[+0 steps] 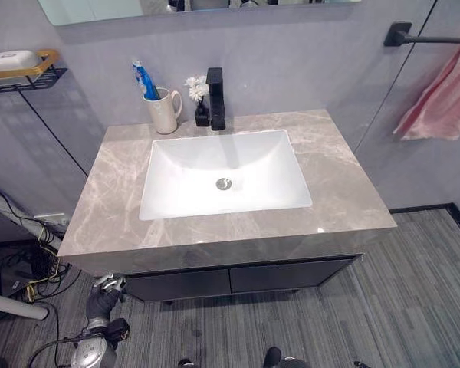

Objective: Put brush and paste in cup on sink, flatten towel.

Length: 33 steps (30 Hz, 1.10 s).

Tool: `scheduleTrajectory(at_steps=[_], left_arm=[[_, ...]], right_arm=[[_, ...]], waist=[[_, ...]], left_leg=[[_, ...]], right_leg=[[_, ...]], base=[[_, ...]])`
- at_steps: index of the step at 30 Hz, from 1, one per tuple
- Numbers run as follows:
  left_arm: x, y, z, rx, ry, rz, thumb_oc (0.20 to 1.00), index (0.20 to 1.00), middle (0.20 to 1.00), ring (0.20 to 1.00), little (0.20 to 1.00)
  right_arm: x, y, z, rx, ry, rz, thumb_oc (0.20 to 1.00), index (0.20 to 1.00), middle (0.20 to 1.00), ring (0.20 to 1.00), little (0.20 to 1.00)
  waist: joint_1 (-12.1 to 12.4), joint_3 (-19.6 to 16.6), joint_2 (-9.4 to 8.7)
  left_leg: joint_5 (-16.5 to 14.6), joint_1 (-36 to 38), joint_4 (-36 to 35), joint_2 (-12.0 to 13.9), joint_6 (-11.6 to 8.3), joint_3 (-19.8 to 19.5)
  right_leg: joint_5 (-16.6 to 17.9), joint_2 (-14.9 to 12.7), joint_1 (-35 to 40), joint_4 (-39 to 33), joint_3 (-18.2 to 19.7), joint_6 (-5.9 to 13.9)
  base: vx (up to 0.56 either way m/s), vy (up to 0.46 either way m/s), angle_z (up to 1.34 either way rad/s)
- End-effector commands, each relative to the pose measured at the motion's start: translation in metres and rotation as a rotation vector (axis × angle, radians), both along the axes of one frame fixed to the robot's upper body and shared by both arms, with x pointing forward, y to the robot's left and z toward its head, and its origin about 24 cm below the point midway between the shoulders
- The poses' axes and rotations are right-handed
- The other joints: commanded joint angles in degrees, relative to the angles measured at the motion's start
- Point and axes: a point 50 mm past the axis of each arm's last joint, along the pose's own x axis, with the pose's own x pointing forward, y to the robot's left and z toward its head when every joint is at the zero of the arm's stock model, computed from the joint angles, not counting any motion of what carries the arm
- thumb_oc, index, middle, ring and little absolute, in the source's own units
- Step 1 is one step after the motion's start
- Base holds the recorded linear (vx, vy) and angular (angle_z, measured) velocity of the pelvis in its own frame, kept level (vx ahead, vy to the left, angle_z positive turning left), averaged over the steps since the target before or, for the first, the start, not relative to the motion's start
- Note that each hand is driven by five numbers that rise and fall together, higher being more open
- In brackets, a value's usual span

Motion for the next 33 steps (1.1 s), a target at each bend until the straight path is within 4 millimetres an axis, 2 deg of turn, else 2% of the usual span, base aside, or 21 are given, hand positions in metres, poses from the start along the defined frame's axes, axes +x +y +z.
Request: scheduleTrajectory(at_steps=[1, 3, 4, 5, 6, 7, 9, 11, 12, 13, 16, 17, 21, 23, 24, 25, 28, 31, 33], left_arm=[[0.016, 0.013, 0.027, 0.082, -0.112, -0.049, 0.2, 0.2, 0.2, 0.2, 0.2], [0.011, 0.005, 0.012, 0.048, -0.037, -0.102, 0.206, 0.206, 0.206, 0.206, 0.206], [0.011, 0.005, 0.012, 0.048, -0.037, -0.102, 0.2, 0.2, 0.2, 0.2, 0.2], [-0.011, 0.005, -0.023, 0.031, 0.176, -0.172, 0.241, 0.241, 0.241, 0.241, 0.241], [-0.015, 0.003, -0.029, 0.037, 0.217, -0.189, 0.338, 0.338, 0.338, 0.338, 0.338], [-0.023, 0.0, -0.04, 0.035, 0.286, -0.21, 0.391, 0.391, 0.391, 0.391, 0.391], [-0.026, -0.003, -0.048, 0.044, 0.347, -0.233, 0.432, 0.432, 0.432, 0.432, 0.432], [-0.035, -0.008, -0.062, 0.103, 0.471, -0.285, 0.539, 0.539, 0.539, 0.539, 0.539], [-0.038, -0.009, -0.065, 0.106, 0.496, -0.293, 0.655, 0.655, 0.655, 0.655, 0.655], [-0.039, -0.01, -0.066, 0.11, 0.514, -0.298, 1.0, 1.0, 1.0, 1.0, 1.0], [-0.039, -0.012, -0.069, 0.125, 0.535, -0.317, 1.0, 1.0, 1.0, 1.0, 1.0], [-0.036, -0.014, -0.069, 0.14, 0.543, -0.332, 1.0, 1.0, 1.0, 1.0, 1.0], [-0.027, -0.018, -0.067, 0.169, 0.524, -0.377, 1.0, 1.0, 1.0, 1.0, 1.0], [-0.025, -0.02, -0.069, 0.105, 0.515, -0.315, 1.0, 1.0, 1.0, 1.0, 1.0], [-0.018, -0.023, -0.066, 0.107, 0.484, -0.33, 1.0, 1.0, 1.0, 1.0, 1.0], [-0.008, -0.032, -0.061, 0.108, 0.434, -0.388, 1.0, 1.0, 1.0, 1.0, 1.0], [0.001, -0.047, -0.056, 0.03, 0.36, -0.406, 1.0, 1.0, 1.0, 1.0, 1.0], [0.007, -0.057, -0.056, -0.055, 0.335, -0.392, 1.0, 1.0, 1.0, 1.0, 1.0], [0.017, -0.071, -0.052, -0.051, 0.314, -0.487, 1.0, 1.0, 1.0, 1.0, 1.0]], right_arm=[[0.043, -0.002, 0.011, -0.017, -0.147, 0.018, 1.0, 1.0, 1.0, 1.0, 1.0], [0.059, 0.0, 0.016, -0.003, -0.196, 0.033, 1.0, 1.0, 1.0, 1.0, 1.0], [0.059, 0.0, 0.016, -0.003, -0.196, 0.033, 1.0, 1.0, 1.0, 1.0, 1.0], [0.065, 0.002, 0.018, 0.026, -0.223, 0.024, 1.0, 1.0, 1.0, 1.0, 1.0], [0.064, 0.002, 0.017, 0.026, -0.218, 0.021, 1.0, 1.0, 1.0, 1.0, 1.0], [0.062, 0.003, 0.016, 0.031, -0.212, 0.016, 1.0, 1.0, 1.0, 1.0, 1.0], [0.061, 0.003, 0.015, 0.028, -0.21, 0.012, 1.0, 1.0, 1.0, 1.0, 1.0], [0.061, 0.01, 0.011, 0.04, -0.202, 0.0, 1.0, 1.0, 1.0, 1.0, 1.0], [0.062, 0.013, 0.01, 0.048, -0.203, 0.001, 1.0, 1.0, 1.0, 1.0, 1.0], [0.06, 0.014, 0.009, 0.053, -0.197, -0.006, 1.0, 1.0, 1.0, 1.0, 1.0], [0.058, 0.018, 0.005, 0.06, -0.175, -0.008, 1.0, 1.0, 1.0, 1.0, 1.0], [0.057, 0.022, 0.003, 0.065, -0.164, -0.014, 1.0, 1.0, 1.0, 1.0, 1.0], [0.058, 0.024, 0.002, 0.074, -0.172, -0.053, 1.0, 1.0, 1.0, 1.0, 1.0], [0.058, 0.026, 0.001, 0.092, -0.19, -0.109, 1.0, 1.0, 1.0, 1.0, 1.0], [0.062, 0.028, 0.002, 0.104, -0.21, -0.126, 1.0, 1.0, 1.0, 1.0, 1.0], [0.056, 0.027, 0.0, 0.113, -0.194, -0.155, 1.0, 1.0, 1.0, 1.0, 1.0], [0.053, 0.025, 0.0, 0.112, -0.185, -0.177, 1.0, 1.0, 1.0, 1.0, 1.0], [0.05, 0.024, -0.002, 0.106, -0.17, -0.208, 1.0, 1.0, 1.0, 1.0, 1.0], [0.046, 0.022, -0.003, 0.108, -0.174, -0.277, 1.0, 1.0, 1.0, 1.0, 1.0]], waist=[[1.55, 2.54, -4.96], [2.65, 2.59, -4.91], [2.62, 2.53, -4.91], [2.45, 1.84, -4.22], [2.46, 1.65, -3.93], [1.94, 1.15, -3.5], [1.47, 0.83, -3.08], [0.5, -0.2, -3.03], [0.54, -0.4, -3.21], [0.57, -0.62, -3.32], [0.63, -0.77, -3.37], [0.53, -0.86, -3.51], [-0.04, -1.15, -3.81], [-0.4, -1.19, -4.12], [-0.65, -1.05, -4.24], [-1.03, -0.78, -4.48], [-1.59, -0.34, -4.8], [-2.01, 0.16, -5.24], [-2.96, 1.58, -6.26]], left_leg=[[-0.08, -7.32, -1.78, -7.58, 0.82, -16.92], [-1.11, -8.4, -0.93, -8.69, 0.51, -27.38], [-1.1, -8.49, -0.92, -8.7, 0.51, -27.41], [-1.52, -7.4, -2.27, -9.38, 0.14, -33.3], [-1.53, -6.65, -3.04, -9.21, 0.21, -33.09], [-1.68, -5.77, -3.9, -9.11, 0.47, -31.96], [-1.67, -5.0, -4.88, -8.91, 0.7, -30.55], [-2.66, -2.53, -6.71, -9.71, 1.92, -28.12], [-2.97, -1.76, -7.06, -9.95, 2.29, -27.04], [-3.45, -1.24, -7.25, -10.33, 2.82, -26.33], [-4.29, -0.48, -7.38, -11.24, 3.73, -24.85], [-4.86, 0.03, -7.41, -12.21, 4.4, -23.87], [-5.99, 1.06, -7.44, -13.85, 5.48, -22.34], [-6.43, 1.62, -7.56, -14.69, 6.04, -21.34], [-6.71, 1.84, -7.6, -15.11, 6.35, -20.96], [-7.27, 2.32, -7.7, -16.17, 7.03, -19.78], [-7.47, 2.76, -8.3, -17.55, 7.65, -18.23], [-7.44, 2.64, -8.71, -17.83, 7.83, -16.92], [-7.79, 2.84, -8.82, -17.69, 8.16, -15.07]], right_leg=[[2.76, -3.66, 5.33, -6.79, 3.99, 3.19], [3.22, -3.67, 3.37, -6.45, 7.78, 3.24], [3.22, -3.68, 3.3, -6.44, 7.75, 3.24], [3.41, -3.29, 3.04, -6.49, 11.59, 3.45], [3.47, -3.34, 3.18, -6.47, 11.97, 3.4], [3.53, -3.69, 3.4, -6.5, 12.05, 3.54], [3.48, -4.15, 3.63, -6.41, 11.84, 3.7], [4.38, -5.72, 3.38, -6.22, 12.84, 4.59], [4.82, -6.12, 3.08, -6.17, 13.62, 4.89], [5.19, -6.68, 2.81, -6.09, 14.14, 5.32], [5.92, -7.92, 2.04, -5.46, 15.24, 6.13], [6.9, -9.2, 1.78, -5.26, 15.72, 6.92], [8.47, -11.16, 0.97, -5.05, 16.75, 8.31], [9.49, -12.19, 0.56, -4.95, 17.47, 8.85], [10.02, -12.63, 0.22, -4.9, 17.83, 9.13], [12.01, -13.71, -0.63, -5.06, 18.86, 9.95], [15.33, -15.07, -2.2, -5.28, 19.83, 10.94], [17.31, -15.53, -3.64, -5.24, 20.11, 11.13], [20.35, -15.52, -5.58, -4.8, 20.23, 11.13]], base=[[-0.06, 0.042, -0.45], [-0.03, 0.026, -0.97], [0.07, 0.108, -1.21], [0.09, 0.146, -1.11], [0.12, 0.221, -0.92], [0.08, 0.205, -0.79], [0.06, 0.19, -0.53], [0.07, 0.256, -0.11], [0.04, 0.214, -0.2], [0.03, 0.198, -0.39], [0.01, 0.194, -0.58], [0.0, 0.212, -0.18], [0.0, 0.194, -0.12], [-0.01, 0.17, -0.14], [-0.03, 0.216, -0.29], [-0.04, 0.222, -0.3], [-0.06, 0.181, -0.25], [-0.07, 0.075, -0.45], [-0.12, 0.085, -0.5]])
